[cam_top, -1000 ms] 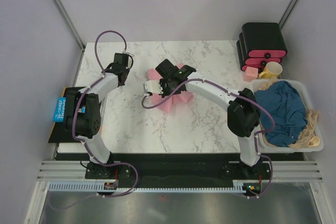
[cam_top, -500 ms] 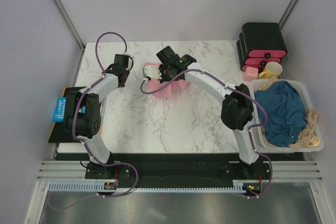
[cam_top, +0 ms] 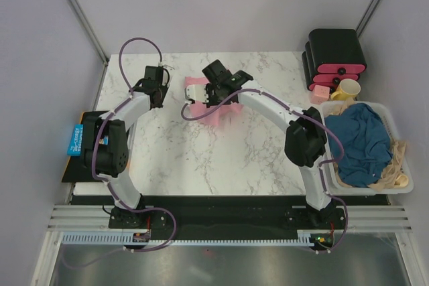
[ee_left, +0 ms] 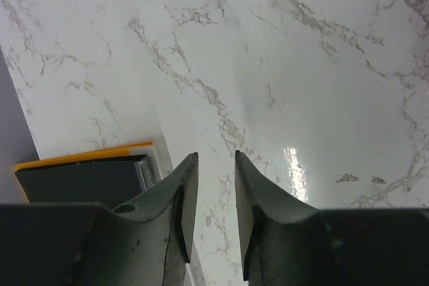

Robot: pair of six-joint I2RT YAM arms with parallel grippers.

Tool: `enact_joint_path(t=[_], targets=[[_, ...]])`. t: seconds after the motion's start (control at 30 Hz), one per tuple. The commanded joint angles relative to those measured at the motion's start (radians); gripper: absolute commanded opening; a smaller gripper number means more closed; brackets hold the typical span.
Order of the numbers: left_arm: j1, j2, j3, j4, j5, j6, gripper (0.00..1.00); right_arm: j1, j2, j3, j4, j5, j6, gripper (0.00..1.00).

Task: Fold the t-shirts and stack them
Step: Fold the long partially folded tshirt into a neat square

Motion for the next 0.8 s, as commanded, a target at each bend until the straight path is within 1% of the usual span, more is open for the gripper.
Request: enact_joint_path(t=[0.0, 0.13, 0.17, 0.33, 0.43, 0.57, 0.67, 0.77], targets=[[0.004, -0.033, 0.004, 0.014, 0.03, -0.027, 0.35, 0.001, -0.168, -0.056, -0.014, -0.045, 0.021, 0.0], [0.006, -0.041, 0.002, 0.025, 0.026, 0.007, 0.35, 0.005, -0.253, -0.138, -0.113, -0.062, 0.014, 0.0], [0.007, -0.042, 0.004, 0.025, 0.023, 0.011, 0.35, 0.005, -0.27, -0.173, -0.129, -0.094, 0.012, 0.0], [0.009, -0.056, 0.021, 0.025, 0.024, 0.034, 0.35, 0.022, -0.375, -0.338, -0.18, -0.114, 0.0, 0.0], [0.009, -0.068, 0.028, 0.025, 0.021, 0.048, 0.35, 0.056, -0.414, -0.455, -0.204, -0.136, 0.007, 0.0], [0.009, -0.088, 0.033, 0.023, 0.016, 0.07, 0.35, 0.108, -0.454, -0.541, -0.273, -0.172, -0.012, 0.0], [0.01, -0.102, 0.025, 0.022, 0.01, 0.086, 0.35, 0.143, -0.478, -0.564, -0.368, -0.221, -0.048, 0.0], [0.009, -0.117, 0.01, 0.022, 0.013, 0.093, 0.35, 0.162, -0.494, -0.551, -0.448, -0.257, -0.077, 0.0]])
